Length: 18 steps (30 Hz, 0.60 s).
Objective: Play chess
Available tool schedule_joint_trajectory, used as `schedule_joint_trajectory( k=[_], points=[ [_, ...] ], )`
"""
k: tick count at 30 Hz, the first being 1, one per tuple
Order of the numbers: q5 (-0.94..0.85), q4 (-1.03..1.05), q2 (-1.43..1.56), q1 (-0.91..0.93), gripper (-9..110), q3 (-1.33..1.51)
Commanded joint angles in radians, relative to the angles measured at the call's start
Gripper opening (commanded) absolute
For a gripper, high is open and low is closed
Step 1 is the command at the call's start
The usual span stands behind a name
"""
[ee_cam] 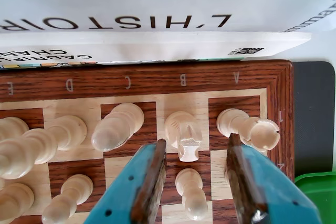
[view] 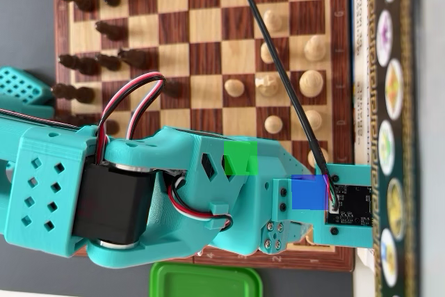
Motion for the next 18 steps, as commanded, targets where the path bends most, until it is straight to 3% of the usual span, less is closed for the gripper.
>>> schedule_joint_trajectory(
  k=[1,18],
  points=[
    [0.003,-0.006,0.005,0.015,17,-0.011],
    [0.008,-0.015,0.012,0.006,17,0.029]
  ],
)
